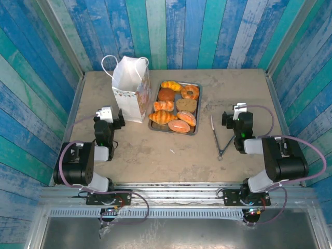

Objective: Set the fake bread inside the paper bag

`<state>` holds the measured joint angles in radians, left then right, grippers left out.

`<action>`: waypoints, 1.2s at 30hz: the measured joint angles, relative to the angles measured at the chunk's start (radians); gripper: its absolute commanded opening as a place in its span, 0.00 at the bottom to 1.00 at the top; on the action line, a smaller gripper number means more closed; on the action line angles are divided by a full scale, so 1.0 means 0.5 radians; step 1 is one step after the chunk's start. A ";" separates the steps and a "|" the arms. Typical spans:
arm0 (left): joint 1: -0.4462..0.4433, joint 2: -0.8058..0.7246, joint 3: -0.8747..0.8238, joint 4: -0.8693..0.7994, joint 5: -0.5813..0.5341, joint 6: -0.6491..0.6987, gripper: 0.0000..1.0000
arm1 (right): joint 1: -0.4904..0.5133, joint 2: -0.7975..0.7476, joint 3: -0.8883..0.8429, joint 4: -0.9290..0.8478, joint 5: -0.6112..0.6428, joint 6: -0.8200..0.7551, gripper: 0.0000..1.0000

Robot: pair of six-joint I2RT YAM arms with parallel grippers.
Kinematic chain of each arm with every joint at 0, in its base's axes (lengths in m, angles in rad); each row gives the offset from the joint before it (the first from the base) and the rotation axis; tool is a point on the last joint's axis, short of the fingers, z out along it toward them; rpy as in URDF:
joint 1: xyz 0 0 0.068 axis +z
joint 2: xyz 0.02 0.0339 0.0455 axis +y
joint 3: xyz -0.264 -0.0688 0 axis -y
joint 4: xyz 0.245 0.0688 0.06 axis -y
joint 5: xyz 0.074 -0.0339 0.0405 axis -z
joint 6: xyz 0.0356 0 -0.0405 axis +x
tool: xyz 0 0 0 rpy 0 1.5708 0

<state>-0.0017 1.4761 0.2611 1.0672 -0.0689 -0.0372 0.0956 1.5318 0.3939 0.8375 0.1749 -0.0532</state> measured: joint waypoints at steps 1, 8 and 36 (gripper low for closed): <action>0.000 0.000 0.000 0.000 0.000 0.000 0.94 | 0.000 0.000 0.000 0.001 0.000 0.000 1.00; 0.000 0.000 0.000 0.000 0.000 0.000 0.94 | 0.000 0.000 0.000 0.000 0.000 0.000 1.00; -0.001 -0.239 -0.042 -0.191 -0.067 -0.026 0.94 | -0.002 -0.098 0.029 -0.152 -0.023 0.003 1.00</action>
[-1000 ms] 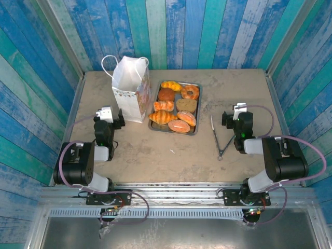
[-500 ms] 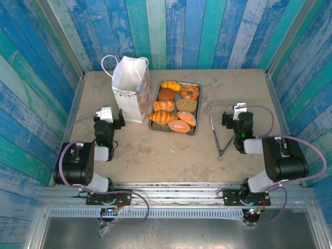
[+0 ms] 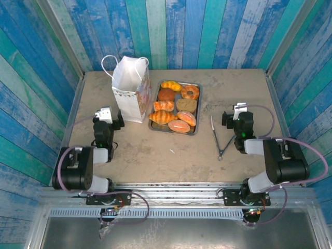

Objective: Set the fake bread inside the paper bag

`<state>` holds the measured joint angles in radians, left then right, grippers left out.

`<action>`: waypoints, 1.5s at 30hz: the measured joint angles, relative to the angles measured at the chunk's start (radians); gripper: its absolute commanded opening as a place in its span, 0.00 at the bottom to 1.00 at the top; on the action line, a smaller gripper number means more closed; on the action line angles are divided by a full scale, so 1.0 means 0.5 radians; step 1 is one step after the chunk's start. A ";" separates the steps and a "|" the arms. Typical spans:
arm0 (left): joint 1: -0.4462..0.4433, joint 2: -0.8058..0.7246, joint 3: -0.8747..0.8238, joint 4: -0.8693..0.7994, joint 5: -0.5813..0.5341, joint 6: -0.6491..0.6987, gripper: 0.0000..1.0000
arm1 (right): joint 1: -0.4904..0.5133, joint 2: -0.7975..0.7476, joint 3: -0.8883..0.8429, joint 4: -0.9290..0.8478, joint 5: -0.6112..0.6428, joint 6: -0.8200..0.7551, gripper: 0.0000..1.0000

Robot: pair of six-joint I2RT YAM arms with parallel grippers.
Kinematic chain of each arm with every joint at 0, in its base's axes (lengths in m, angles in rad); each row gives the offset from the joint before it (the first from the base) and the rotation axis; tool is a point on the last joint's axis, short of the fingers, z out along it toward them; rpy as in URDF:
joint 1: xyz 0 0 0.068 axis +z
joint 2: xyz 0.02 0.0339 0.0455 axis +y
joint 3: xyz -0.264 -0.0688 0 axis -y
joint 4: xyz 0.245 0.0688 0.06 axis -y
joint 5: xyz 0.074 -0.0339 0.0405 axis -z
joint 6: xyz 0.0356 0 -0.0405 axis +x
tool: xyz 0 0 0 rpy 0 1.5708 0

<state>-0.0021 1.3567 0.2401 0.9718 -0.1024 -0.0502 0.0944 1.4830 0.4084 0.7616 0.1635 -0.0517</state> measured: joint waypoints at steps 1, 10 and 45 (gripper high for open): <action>-0.005 -0.127 -0.001 -0.087 -0.021 -0.021 0.94 | 0.000 -0.044 0.031 -0.073 -0.002 0.001 1.00; -0.022 -0.895 0.576 -0.976 -0.043 -0.536 0.94 | -0.002 -0.526 0.566 -0.932 -0.033 0.176 1.00; 0.016 0.446 2.471 -2.892 0.436 -0.576 0.50 | -0.001 -0.665 0.693 -2.745 -0.341 0.766 1.00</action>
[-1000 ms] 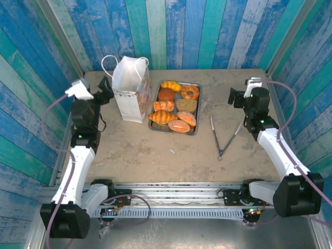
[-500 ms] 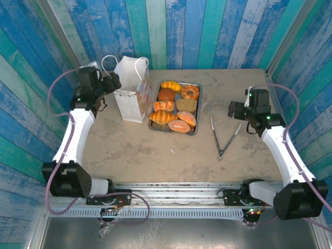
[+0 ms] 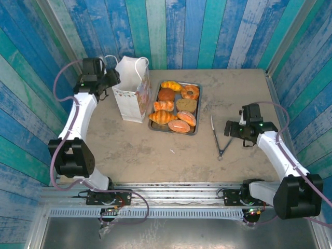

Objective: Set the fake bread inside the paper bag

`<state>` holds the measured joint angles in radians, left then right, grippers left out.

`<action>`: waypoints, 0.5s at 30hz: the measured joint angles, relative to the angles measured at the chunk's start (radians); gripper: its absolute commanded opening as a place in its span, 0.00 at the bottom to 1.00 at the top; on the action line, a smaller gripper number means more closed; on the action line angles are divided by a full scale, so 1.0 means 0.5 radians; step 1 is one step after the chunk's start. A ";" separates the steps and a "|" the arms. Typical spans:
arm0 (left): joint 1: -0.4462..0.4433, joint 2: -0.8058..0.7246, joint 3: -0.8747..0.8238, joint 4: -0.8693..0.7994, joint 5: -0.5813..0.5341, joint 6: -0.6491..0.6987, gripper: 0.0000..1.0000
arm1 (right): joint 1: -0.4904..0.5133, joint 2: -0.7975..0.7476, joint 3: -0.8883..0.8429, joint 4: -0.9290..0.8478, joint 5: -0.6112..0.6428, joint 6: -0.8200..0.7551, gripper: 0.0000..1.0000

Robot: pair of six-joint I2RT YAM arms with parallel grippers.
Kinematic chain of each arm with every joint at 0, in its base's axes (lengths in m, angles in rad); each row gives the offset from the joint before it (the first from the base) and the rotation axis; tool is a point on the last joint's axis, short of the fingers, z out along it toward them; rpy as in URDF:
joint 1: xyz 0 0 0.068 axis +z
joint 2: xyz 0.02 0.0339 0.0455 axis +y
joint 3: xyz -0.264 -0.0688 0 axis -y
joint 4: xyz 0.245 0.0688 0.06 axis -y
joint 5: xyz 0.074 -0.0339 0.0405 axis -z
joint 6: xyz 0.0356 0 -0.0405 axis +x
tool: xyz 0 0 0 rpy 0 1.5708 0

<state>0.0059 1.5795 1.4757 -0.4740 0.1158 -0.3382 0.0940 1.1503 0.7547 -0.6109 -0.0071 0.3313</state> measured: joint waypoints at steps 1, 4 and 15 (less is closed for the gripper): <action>0.000 0.012 0.011 -0.001 0.015 0.008 0.47 | 0.001 0.000 -0.031 0.010 0.002 0.012 1.00; 0.002 0.037 0.035 -0.004 0.050 0.017 0.37 | 0.013 0.000 -0.131 0.057 0.006 0.062 1.00; 0.003 0.042 0.040 -0.008 0.105 0.025 0.14 | 0.320 0.126 -0.256 0.210 0.173 0.246 1.00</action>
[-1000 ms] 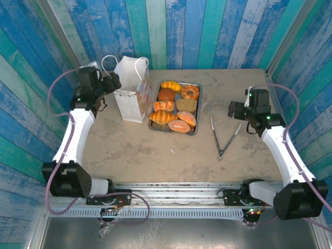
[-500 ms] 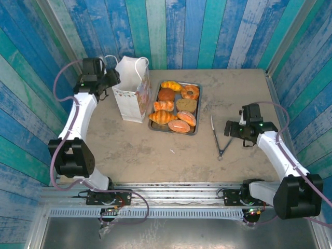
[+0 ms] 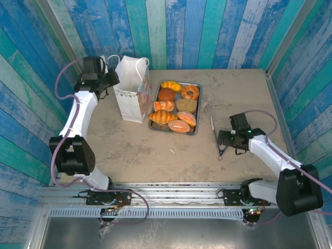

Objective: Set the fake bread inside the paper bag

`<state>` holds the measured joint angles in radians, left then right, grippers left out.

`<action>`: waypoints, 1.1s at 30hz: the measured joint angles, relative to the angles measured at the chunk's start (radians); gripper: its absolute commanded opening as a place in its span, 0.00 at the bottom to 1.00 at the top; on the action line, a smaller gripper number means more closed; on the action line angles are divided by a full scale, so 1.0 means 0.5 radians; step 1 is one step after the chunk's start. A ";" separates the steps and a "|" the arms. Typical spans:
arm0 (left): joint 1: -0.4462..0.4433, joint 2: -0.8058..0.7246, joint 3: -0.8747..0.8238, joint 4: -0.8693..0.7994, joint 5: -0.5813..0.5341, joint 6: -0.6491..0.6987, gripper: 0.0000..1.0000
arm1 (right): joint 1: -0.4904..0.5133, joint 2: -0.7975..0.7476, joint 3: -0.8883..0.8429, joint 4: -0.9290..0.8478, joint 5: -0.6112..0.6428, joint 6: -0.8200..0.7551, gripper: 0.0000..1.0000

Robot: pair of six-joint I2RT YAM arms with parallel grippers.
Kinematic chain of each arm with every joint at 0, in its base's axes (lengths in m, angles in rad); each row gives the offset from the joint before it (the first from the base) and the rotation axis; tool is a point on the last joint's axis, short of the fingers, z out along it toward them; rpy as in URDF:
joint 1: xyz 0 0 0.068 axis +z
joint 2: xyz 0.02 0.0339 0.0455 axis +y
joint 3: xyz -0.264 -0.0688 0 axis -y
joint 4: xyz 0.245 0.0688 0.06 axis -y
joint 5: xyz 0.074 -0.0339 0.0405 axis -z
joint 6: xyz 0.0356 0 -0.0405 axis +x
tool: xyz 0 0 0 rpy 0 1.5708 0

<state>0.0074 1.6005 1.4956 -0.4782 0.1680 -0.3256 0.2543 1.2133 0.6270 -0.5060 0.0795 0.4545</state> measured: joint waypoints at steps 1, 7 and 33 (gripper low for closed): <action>0.000 0.001 0.000 0.000 0.002 0.000 0.13 | 0.026 0.029 0.000 0.013 0.014 0.013 1.00; 0.000 0.000 0.000 0.002 0.018 -0.002 0.03 | 0.131 0.220 0.011 0.111 0.084 0.120 1.00; 0.002 -0.014 -0.074 0.095 0.025 -0.002 0.00 | 0.177 0.492 0.100 0.298 0.208 0.236 0.70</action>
<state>0.0086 1.5932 1.4586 -0.4305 0.1806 -0.3267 0.3428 1.4593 0.6769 -0.3573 0.1833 0.5724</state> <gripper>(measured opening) 0.053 0.735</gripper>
